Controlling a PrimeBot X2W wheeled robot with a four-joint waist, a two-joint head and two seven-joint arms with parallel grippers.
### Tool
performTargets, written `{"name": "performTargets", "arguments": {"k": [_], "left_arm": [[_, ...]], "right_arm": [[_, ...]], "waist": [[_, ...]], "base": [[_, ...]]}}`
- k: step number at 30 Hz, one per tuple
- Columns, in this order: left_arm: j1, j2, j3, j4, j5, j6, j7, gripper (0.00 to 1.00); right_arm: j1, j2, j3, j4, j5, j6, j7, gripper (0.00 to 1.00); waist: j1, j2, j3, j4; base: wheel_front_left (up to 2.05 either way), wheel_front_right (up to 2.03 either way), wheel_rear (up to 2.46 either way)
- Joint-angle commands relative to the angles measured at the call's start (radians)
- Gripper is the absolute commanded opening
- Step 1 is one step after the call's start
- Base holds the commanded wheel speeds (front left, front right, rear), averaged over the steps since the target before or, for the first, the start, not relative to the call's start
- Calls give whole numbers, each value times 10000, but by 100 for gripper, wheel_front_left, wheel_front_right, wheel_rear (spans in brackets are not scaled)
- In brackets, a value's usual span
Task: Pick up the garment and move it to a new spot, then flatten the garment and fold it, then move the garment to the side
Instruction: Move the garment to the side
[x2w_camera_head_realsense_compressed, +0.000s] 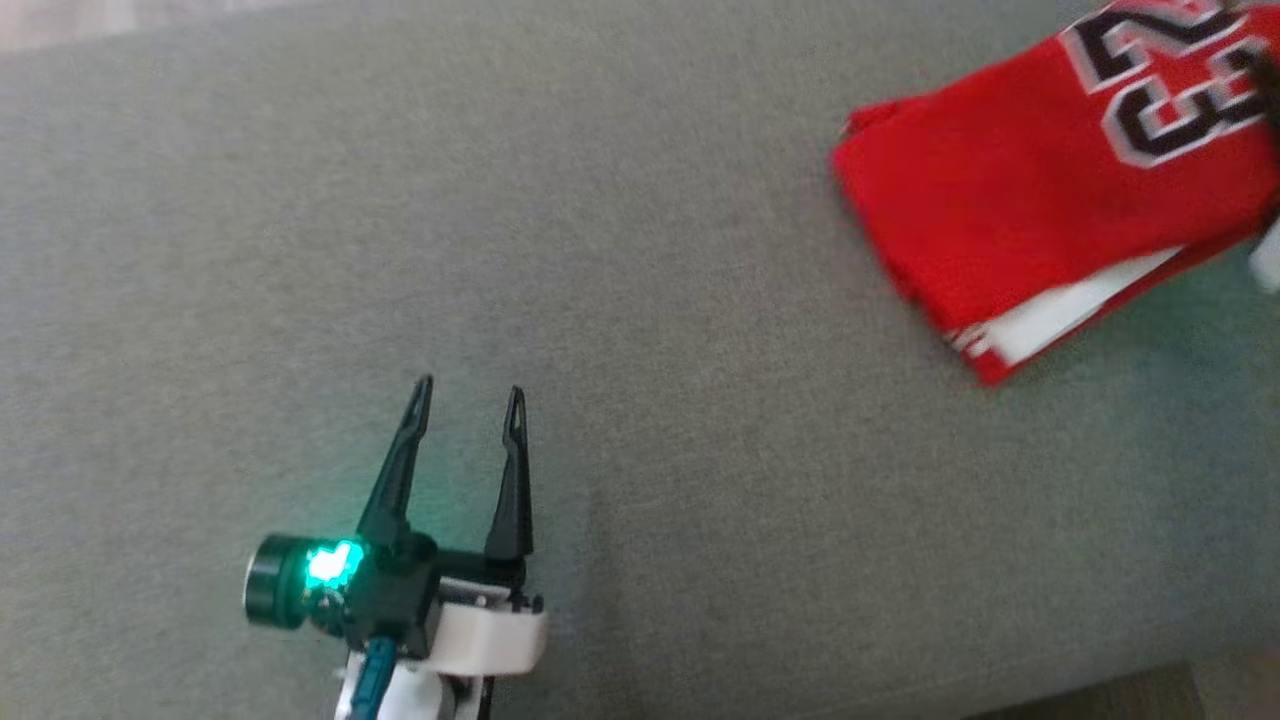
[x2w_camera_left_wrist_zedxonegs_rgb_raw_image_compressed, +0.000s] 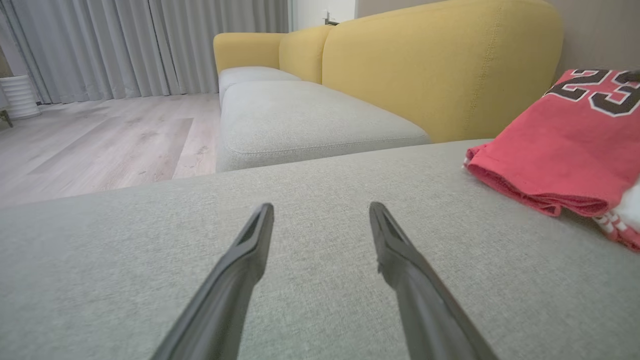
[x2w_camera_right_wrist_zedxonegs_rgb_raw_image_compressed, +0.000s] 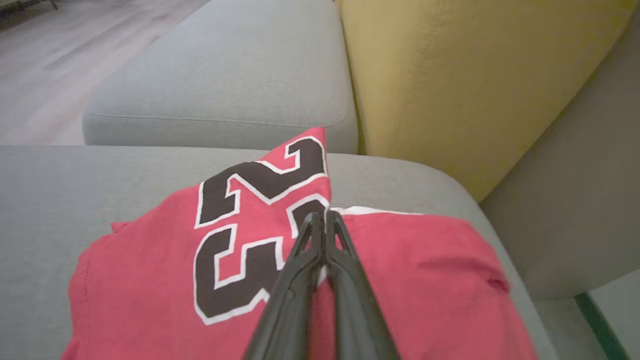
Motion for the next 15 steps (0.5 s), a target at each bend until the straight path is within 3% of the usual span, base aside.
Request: {"name": "performTargets", "arguments": {"k": [1, 10, 11, 12, 15], "left_arm": [[-381, -75, 292, -255, 130, -60, -63, 100], [-1106, -74, 255, -209, 336, -147, -63, 100], [-1167, -74, 263, -215, 303, -176, -63, 100], [-1219, -74, 305, -275, 161, -169, -63, 100], [-1329, -75, 432, -648, -336, -89, -63, 100]], "right_arm": [[-277, -646, -168, -294, -80, -7, 26, 0], [-839, -2137, -1481, 2, -603, -7, 546, 0], [-853, -2169, -1631, 111, -786, -7, 582, 77], [-864, -2147, -1756, 175, -976, -7, 589, 100], [-783, -1748, -2053, 141, -1395, -7, 453, 100]], "waist": [[-2, 0, 550, -350], [-2, 0, 1484, -448], [-2, 0, 1517, -444], [-2, 0, 1537, -438], [-2, 0, 1433, -412]], "base": [[0, 0, 0], [0, 0, 0], [0, 0, 0], [0, 0, 0], [0, 0, 0]]}}
